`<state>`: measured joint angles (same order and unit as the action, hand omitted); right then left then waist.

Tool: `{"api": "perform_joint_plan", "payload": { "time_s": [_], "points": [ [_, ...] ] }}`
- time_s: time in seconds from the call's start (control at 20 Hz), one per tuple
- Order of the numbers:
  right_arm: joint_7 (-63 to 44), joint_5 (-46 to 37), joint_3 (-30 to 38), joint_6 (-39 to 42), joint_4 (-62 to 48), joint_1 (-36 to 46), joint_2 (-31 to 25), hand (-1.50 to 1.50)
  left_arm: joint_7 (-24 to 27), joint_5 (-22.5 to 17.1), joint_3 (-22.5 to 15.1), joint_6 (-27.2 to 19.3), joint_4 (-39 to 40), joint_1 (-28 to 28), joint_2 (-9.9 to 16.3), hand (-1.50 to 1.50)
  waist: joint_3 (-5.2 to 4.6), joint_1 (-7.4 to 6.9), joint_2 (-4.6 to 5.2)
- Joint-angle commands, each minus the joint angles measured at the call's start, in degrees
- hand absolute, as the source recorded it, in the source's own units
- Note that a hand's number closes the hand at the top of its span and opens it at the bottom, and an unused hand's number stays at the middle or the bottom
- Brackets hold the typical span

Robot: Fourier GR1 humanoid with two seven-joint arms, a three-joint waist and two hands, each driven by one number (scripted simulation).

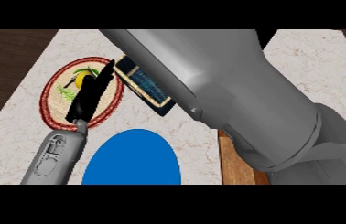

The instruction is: Pick the pear from the cutting board and place it in the basket

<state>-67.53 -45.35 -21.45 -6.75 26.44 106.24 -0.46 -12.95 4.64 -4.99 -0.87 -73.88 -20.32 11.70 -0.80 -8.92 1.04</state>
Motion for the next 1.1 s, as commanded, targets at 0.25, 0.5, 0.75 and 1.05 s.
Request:
{"api": "perform_joint_plan", "payload": {
  "time_s": [0.25,0.5,0.75,1.05],
  "points": [
    [-9.4,1.3,0.6,6.7,-11.6,5.8,0.4,1.5,-0.1,-0.4,2.6,-0.4,-0.9,0.9,2.2,0.0,0.42,3.49,-0.34],
    [-6.2,4.4,-0.4,6.8,-9.8,3.2,0.4,1.5,0.3,-1.1,3.0,-1.0,-1.3,2.0,0.8,0.0,0.5,4.29,-0.5],
    [-1.9,5.9,0.1,4.5,-9.6,0.7,0.4,1.5,1.4,-0.6,3.9,-0.8,-1.6,3.8,2.4,0.0,0.59,5.46,-0.55],
    [-0.7,6.7,-1.7,3.8,-8.6,-4.2,0.4,1.5,1.0,-0.6,4.9,-0.6,0.3,1.8,2.5,0.0,0.62,6.14,-0.57]
  ]
}}
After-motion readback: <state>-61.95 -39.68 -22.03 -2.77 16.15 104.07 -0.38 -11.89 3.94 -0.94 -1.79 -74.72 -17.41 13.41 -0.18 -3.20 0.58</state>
